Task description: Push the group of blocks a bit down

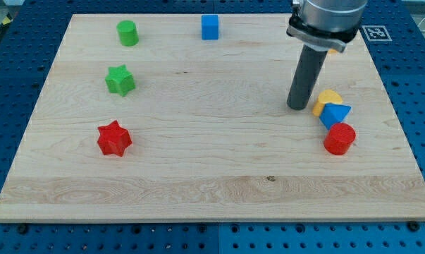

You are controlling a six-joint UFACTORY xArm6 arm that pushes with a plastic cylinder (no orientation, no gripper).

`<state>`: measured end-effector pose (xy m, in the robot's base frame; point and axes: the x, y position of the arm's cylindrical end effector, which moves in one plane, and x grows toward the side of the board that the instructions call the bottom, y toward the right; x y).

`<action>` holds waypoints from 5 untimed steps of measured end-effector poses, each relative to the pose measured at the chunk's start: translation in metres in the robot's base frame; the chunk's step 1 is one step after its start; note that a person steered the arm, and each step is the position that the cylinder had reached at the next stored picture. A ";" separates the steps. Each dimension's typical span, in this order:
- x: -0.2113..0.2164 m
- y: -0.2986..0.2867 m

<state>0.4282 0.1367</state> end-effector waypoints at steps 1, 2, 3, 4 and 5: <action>-0.012 0.021; -0.022 0.036; -0.008 0.038; 0.008 0.039; 0.016 0.039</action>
